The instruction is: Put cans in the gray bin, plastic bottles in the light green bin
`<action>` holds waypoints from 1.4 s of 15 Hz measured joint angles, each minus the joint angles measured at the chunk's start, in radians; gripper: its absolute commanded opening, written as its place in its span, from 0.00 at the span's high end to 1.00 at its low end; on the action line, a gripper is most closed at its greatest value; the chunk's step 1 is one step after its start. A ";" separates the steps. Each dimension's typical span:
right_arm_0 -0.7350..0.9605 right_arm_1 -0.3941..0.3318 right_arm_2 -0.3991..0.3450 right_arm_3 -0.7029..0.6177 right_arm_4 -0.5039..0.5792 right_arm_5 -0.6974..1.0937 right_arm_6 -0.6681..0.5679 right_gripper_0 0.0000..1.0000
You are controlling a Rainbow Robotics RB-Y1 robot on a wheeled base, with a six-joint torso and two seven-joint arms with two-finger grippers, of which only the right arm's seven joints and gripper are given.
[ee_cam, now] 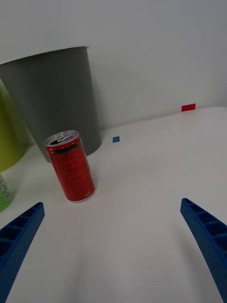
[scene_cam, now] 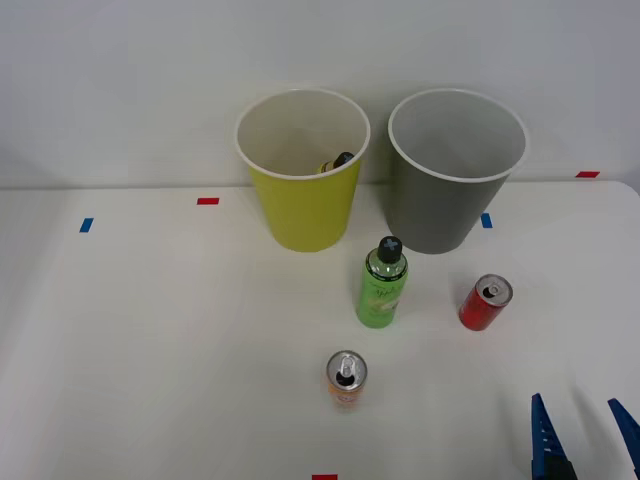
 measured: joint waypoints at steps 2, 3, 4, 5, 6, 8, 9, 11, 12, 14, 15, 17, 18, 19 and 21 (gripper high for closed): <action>-0.002 0.000 -0.028 0.000 0.050 -0.036 -0.069 0.00; -0.002 0.000 -0.029 0.001 0.054 -0.044 -0.080 0.00; -0.002 0.000 -0.029 0.001 0.056 -0.048 -0.087 0.00; -0.003 0.000 -0.031 0.001 0.064 -0.053 -0.093 0.00; -0.007 0.000 -0.037 0.001 0.091 -0.064 -0.098 0.00; -0.022 0.000 -0.070 0.001 0.184 -0.115 -0.106 0.00; -0.031 0.000 -0.095 0.001 0.232 -0.163 -0.111 0.00; -0.037 0.000 -0.121 0.001 0.263 -0.204 -0.120 0.00; -0.039 0.000 -0.121 0.001 0.261 -0.207 -0.122 0.00; -0.039 0.000 -0.114 0.002 0.234 -0.208 -0.126 0.00; -0.038 0.000 -0.112 0.002 0.226 -0.208 -0.129 0.00; -0.038 0.000 -0.110 0.002 0.218 -0.207 -0.136 0.00; -0.038 0.000 -0.109 0.002 0.217 -0.208 -0.136 0.00; -0.039 0.000 -0.108 0.002 0.216 -0.209 -0.133 0.00; -0.039 0.000 -0.108 0.002 0.219 -0.215 -0.123 0.00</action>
